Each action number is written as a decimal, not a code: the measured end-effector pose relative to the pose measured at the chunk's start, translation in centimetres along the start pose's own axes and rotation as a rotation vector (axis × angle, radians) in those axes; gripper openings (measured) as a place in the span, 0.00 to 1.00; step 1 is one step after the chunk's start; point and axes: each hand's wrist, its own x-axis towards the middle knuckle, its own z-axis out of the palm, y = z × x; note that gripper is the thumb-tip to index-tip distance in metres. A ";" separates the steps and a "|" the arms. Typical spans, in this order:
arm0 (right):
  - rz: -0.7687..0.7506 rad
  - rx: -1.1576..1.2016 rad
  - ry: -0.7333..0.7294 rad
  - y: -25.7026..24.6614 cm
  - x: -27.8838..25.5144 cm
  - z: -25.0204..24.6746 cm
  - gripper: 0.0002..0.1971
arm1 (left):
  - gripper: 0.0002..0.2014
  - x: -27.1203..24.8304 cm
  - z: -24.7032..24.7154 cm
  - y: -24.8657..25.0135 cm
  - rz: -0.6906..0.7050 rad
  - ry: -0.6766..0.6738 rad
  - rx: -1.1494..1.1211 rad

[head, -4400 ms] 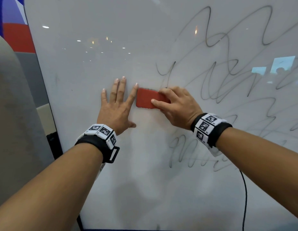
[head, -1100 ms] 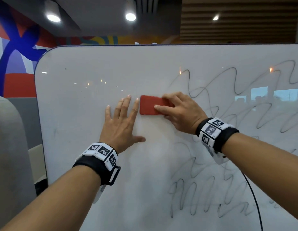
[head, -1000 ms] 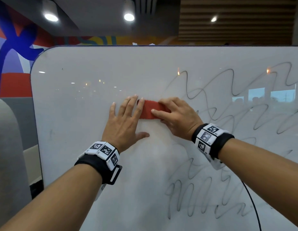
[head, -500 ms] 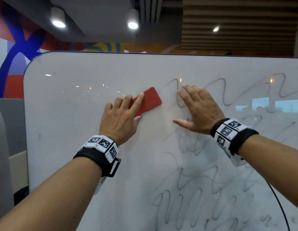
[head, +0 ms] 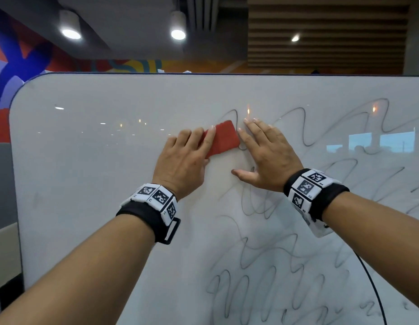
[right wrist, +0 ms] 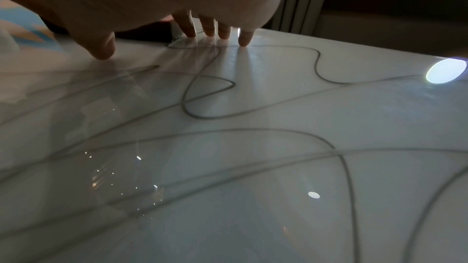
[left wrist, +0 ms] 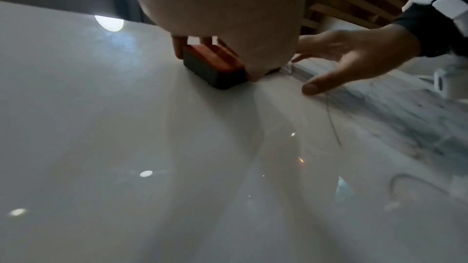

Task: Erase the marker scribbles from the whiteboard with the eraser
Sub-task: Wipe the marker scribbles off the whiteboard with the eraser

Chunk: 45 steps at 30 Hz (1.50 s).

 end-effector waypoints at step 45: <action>0.082 0.054 0.021 1.3 -1.2 0.0 0.53 | 0.33 2.4 -0.5 0.6 0.179 -0.061 0.107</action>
